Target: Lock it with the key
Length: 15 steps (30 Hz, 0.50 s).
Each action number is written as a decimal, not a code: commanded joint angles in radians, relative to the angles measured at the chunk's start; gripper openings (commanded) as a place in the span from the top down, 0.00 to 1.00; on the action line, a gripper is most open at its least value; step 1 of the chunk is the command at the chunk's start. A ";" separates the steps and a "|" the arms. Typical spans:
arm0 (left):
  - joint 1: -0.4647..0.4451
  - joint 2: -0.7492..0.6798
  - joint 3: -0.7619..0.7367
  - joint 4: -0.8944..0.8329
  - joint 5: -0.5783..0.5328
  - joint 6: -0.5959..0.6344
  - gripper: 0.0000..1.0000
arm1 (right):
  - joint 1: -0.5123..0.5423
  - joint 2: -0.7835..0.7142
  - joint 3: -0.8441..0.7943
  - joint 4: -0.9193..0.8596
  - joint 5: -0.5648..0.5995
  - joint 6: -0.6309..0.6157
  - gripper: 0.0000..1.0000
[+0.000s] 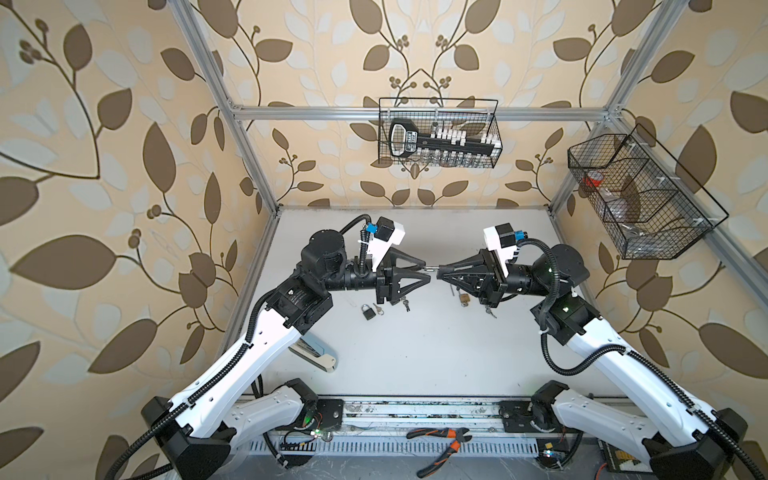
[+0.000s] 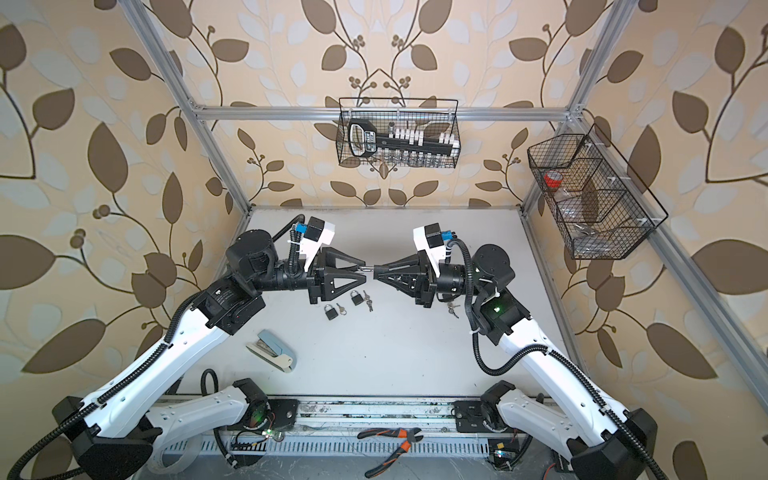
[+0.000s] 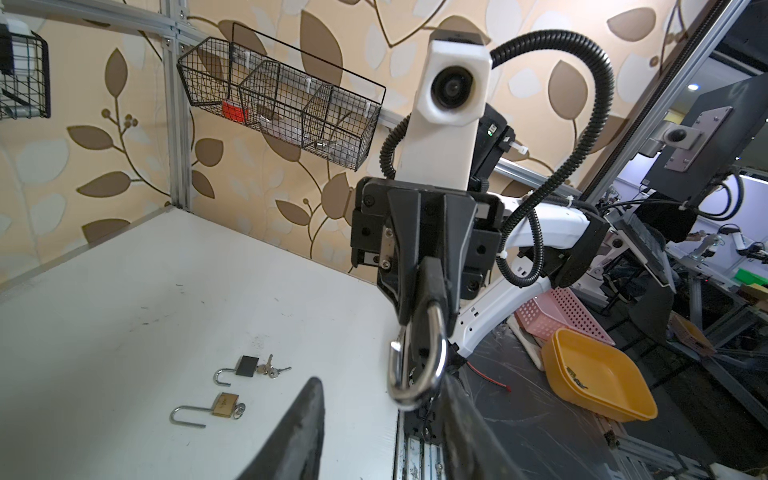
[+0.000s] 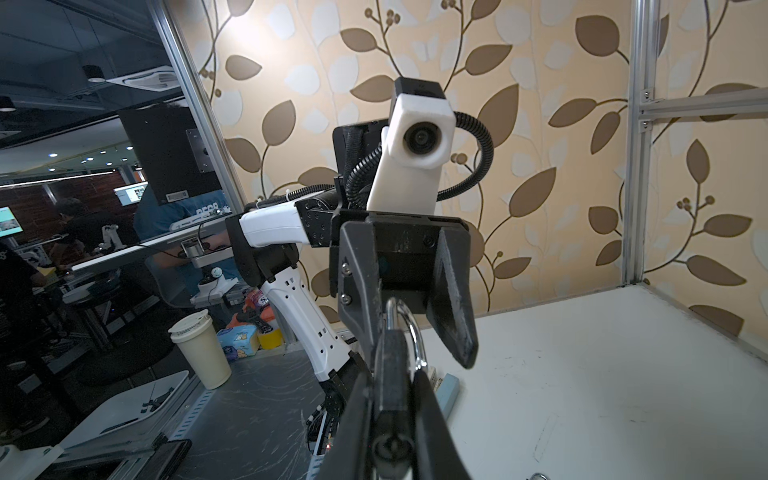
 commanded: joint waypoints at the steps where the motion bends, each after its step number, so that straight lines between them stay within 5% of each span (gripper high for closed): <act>1: -0.004 -0.039 -0.007 0.060 0.023 0.020 0.49 | 0.004 -0.013 0.033 -0.032 0.046 -0.011 1.00; 10: -0.003 -0.021 0.029 0.026 -0.003 0.060 0.45 | 0.003 -0.006 0.040 -0.053 0.004 0.024 1.00; 15: -0.003 0.003 0.031 0.057 0.031 0.030 0.58 | 0.004 -0.004 0.040 -0.054 0.002 0.027 1.00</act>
